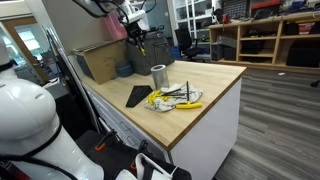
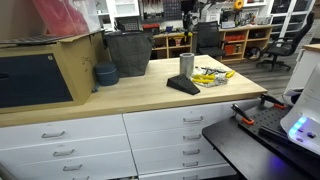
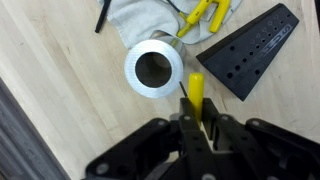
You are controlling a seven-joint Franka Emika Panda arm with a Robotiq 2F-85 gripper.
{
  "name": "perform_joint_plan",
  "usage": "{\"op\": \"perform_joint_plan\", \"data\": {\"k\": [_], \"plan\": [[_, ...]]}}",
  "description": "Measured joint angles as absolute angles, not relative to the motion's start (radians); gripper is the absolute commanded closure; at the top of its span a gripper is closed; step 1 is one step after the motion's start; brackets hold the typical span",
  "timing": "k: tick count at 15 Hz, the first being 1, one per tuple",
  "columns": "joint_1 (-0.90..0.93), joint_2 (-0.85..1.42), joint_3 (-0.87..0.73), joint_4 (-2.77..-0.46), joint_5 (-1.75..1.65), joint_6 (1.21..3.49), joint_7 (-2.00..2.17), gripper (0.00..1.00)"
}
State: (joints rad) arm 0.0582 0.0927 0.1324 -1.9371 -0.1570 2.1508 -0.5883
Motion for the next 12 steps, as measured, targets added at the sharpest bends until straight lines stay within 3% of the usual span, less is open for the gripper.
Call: {"op": "perform_joint_plan", "data": {"k": [12], "plan": [[0.157, -0.015, 0.179, -2.232, -0.251, 2.200, -0.667, 0.96]]}}
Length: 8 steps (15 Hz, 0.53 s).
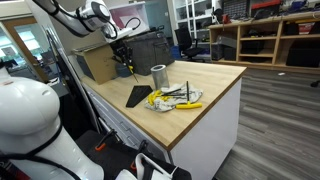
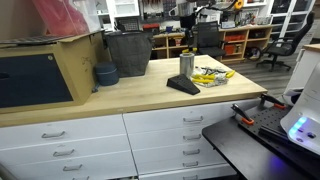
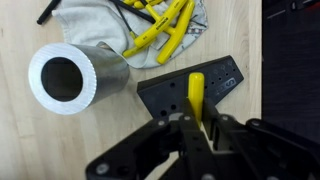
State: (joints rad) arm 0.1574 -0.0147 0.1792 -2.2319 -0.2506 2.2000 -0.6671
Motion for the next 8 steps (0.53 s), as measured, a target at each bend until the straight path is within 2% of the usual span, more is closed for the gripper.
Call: {"op": "perform_joint_plan", "data": {"k": [8], "plan": [[0.193, -0.013, 0.201, -2.339, -0.330, 2.308, -0.664, 0.96]]}}
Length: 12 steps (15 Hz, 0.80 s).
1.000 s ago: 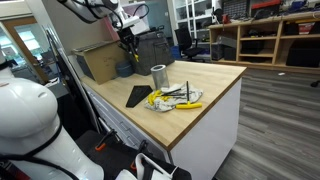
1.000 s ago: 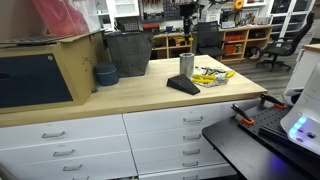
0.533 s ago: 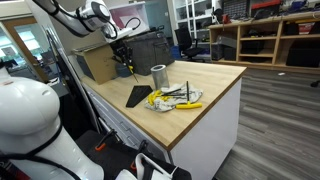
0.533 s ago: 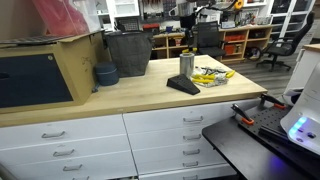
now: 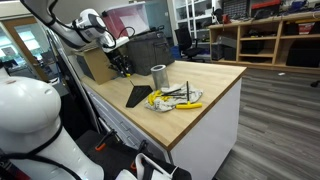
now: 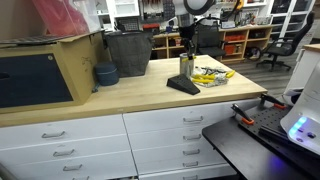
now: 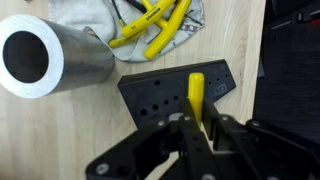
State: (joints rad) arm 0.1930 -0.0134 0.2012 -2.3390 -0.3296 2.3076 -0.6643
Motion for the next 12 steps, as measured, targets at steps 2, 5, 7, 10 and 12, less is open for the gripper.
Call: {"op": "perform_joint_plan", "data": {"k": [2, 5, 7, 10, 12], "plan": [[0.197, -0.012, 0.203, -2.357, -0.345, 2.333, -0.667, 0.96], [0.202, -0.012, 0.204, -2.383, -0.344, 2.355, -0.686, 0.96], [0.204, -0.012, 0.204, -2.400, -0.332, 2.365, -0.711, 0.96], [0.206, -0.012, 0.204, -2.423, -0.310, 2.377, -0.760, 0.96], [0.206, -0.013, 0.204, -2.435, -0.295, 2.383, -0.783, 0.96]]}}
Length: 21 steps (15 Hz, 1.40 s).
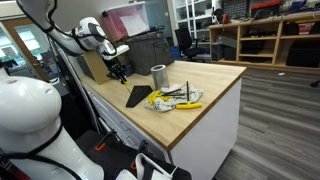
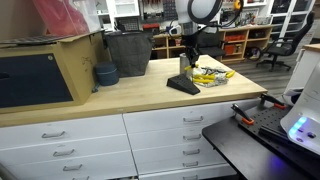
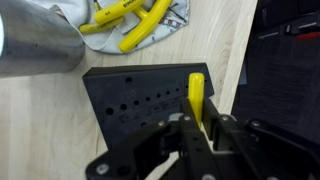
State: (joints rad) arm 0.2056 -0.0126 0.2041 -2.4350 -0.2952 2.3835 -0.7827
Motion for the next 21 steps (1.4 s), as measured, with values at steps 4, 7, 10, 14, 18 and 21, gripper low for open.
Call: {"op": "perform_joint_plan", "data": {"k": [4, 7, 10, 14, 18, 21], "plan": [[0.206, -0.019, 0.204, -2.448, -0.279, 2.389, -0.807, 0.96], [0.206, -0.022, 0.204, -2.452, -0.268, 2.389, -0.823, 0.96], [0.206, -0.021, 0.204, -2.457, -0.260, 2.389, -0.829, 0.96], [0.205, -0.021, 0.203, -2.466, -0.255, 2.389, -0.829, 0.96], [0.203, -0.014, 0.194, -2.471, -0.254, 2.389, -0.829, 0.96], [0.201, -0.006, 0.190, -2.472, -0.252, 2.389, -0.829, 0.96]]}}
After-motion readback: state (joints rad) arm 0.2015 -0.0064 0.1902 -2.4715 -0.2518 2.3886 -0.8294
